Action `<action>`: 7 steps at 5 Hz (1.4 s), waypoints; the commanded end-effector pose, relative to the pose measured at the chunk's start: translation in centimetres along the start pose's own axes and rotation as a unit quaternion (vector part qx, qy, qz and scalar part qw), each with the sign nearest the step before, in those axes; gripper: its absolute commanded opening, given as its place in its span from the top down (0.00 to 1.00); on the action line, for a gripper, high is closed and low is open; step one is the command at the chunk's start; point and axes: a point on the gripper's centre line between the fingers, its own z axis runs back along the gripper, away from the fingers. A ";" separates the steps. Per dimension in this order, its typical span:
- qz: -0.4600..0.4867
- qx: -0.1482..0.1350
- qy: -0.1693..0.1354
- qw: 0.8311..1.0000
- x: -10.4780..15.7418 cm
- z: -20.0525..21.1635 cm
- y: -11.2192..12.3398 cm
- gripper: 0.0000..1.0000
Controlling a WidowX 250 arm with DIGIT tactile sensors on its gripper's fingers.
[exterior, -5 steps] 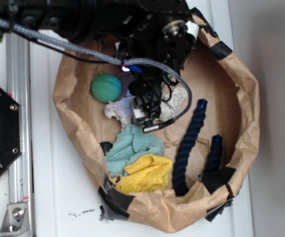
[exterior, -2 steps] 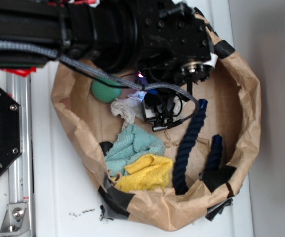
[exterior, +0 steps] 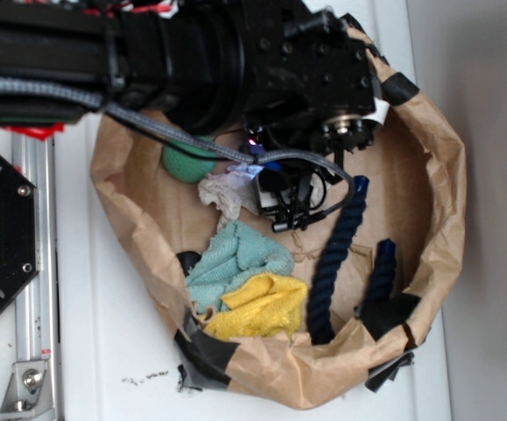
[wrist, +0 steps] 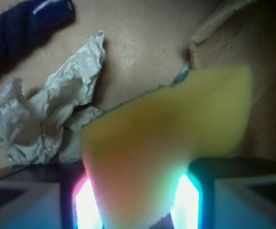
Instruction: Grab the green sponge.
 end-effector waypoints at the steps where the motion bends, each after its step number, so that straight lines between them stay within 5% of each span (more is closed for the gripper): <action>1: 0.024 -0.014 -0.100 0.995 0.8 8.8 2.1 1.00; 2: 0.012 -0.063 -0.120 0.991 -0.8 13.5 1.0 1.00; 3: -0.015 -0.074 -0.089 0.993 -1.8 16.1 -1.0 1.00; 5: -0.012 -0.052 -0.076 0.996 -2.6 14.9 -1.5 1.00; 6: 0.066 -0.060 -0.060 0.994 -3.2 12.4 0.6 0.00; 7: 0.052 -0.055 -0.063 0.995 -2.5 10.5 1.7 0.00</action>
